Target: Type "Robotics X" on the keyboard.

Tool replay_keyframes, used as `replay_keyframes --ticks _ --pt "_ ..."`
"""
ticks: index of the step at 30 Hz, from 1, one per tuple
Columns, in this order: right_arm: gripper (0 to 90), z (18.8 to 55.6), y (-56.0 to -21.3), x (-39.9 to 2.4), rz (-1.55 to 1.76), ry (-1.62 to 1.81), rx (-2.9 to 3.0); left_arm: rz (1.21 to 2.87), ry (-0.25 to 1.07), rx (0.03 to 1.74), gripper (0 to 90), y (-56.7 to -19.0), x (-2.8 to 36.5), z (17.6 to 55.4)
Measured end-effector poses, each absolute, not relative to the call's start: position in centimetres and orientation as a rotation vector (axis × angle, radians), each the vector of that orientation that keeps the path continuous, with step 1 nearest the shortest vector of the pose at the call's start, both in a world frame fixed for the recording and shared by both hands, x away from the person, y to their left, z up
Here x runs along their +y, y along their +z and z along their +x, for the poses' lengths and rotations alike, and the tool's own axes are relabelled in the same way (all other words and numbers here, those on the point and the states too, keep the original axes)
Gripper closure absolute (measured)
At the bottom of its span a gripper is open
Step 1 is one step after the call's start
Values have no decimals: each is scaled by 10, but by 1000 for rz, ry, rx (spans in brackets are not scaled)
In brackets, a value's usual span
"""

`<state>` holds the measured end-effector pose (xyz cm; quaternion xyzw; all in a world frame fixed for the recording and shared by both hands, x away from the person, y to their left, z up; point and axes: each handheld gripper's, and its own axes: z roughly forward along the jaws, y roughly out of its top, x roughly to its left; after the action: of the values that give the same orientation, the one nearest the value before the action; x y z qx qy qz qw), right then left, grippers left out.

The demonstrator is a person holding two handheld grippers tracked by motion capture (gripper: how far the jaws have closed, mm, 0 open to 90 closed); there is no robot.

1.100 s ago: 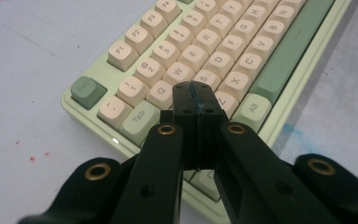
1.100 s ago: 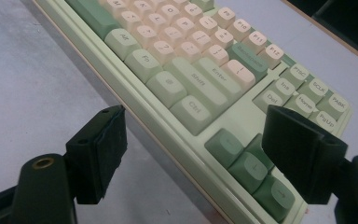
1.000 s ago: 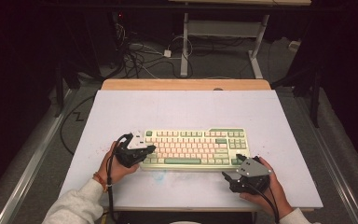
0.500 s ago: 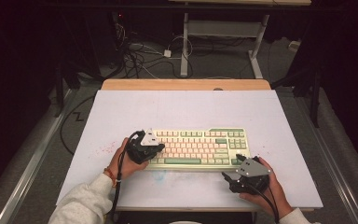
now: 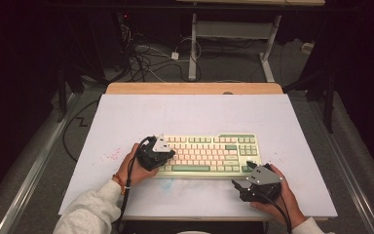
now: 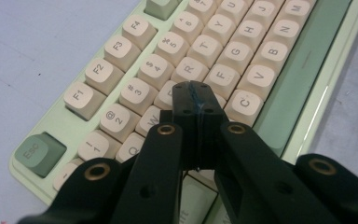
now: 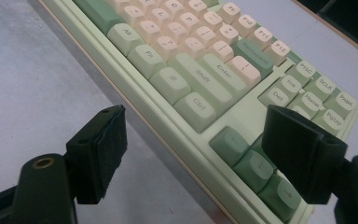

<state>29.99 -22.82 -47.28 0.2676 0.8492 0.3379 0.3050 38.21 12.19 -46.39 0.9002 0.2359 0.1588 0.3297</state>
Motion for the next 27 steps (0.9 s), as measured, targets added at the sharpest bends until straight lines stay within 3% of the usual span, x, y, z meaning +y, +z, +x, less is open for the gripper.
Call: replay_keyframes --ticks 27 --pt "229 300 -471 -229 709 898 2236 2303 417 538 863 -448 118 365"
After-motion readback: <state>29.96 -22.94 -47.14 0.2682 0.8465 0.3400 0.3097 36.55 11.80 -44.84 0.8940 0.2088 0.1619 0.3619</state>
